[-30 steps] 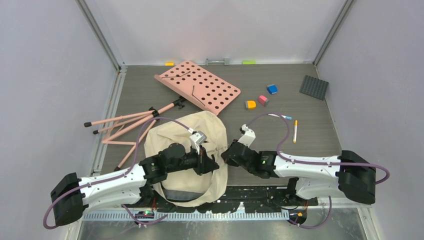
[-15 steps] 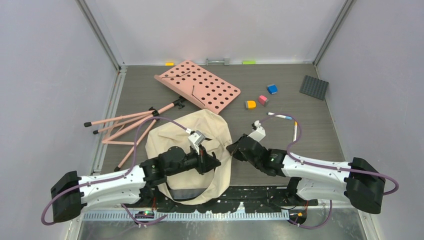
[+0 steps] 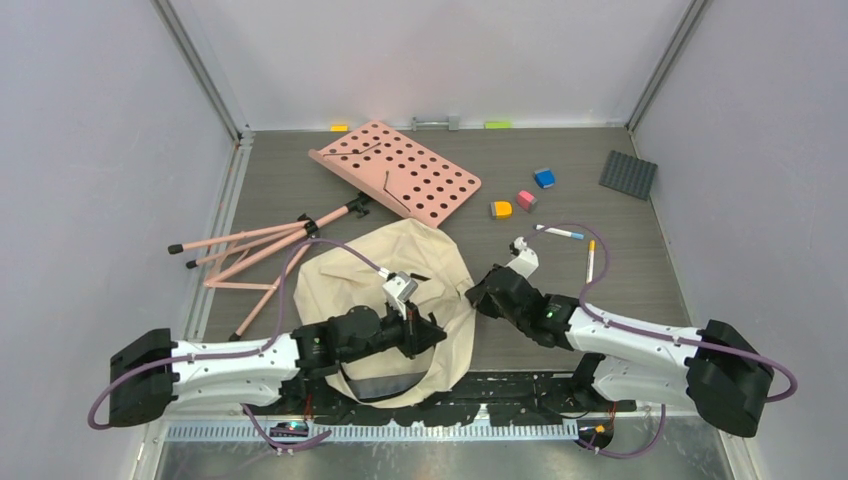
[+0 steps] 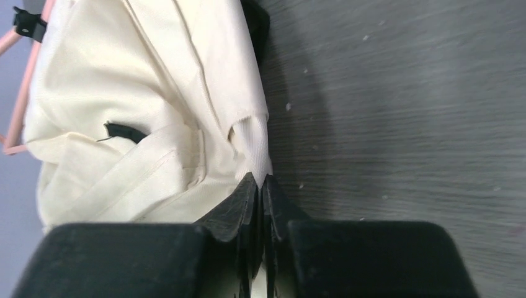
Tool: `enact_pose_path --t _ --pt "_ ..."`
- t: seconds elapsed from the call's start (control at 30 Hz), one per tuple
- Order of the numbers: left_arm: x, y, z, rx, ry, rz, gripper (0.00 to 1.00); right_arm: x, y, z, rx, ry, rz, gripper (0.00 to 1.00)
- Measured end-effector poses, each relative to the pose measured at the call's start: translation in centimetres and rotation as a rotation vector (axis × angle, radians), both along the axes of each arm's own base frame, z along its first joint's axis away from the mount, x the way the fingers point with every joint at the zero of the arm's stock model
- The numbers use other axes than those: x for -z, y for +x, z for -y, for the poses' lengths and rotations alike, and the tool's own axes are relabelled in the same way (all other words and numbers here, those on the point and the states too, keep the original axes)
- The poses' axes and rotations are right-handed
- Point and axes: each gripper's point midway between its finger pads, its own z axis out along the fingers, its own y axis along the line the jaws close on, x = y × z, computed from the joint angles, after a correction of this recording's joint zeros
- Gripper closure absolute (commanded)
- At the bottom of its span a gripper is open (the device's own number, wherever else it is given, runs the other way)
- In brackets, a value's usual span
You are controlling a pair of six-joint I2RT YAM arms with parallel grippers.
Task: Pack the student bag
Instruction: Zip the student bag at the center of the board.
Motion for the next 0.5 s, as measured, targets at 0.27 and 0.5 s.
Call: enact_pose_path --t 0.27,0.5 --pt "0.8 -0.5 1.0 0.02 0.018 -0.024 0.91 -0.4 -0.3 3.2 -0.067 -0.173 0.029 0.38" --pt "1.3 -0.6 1.3 0.029 0.028 -0.036 0.7 -4.0 -0.4 3.1 -0.179 -0.258 0.071 0.33"
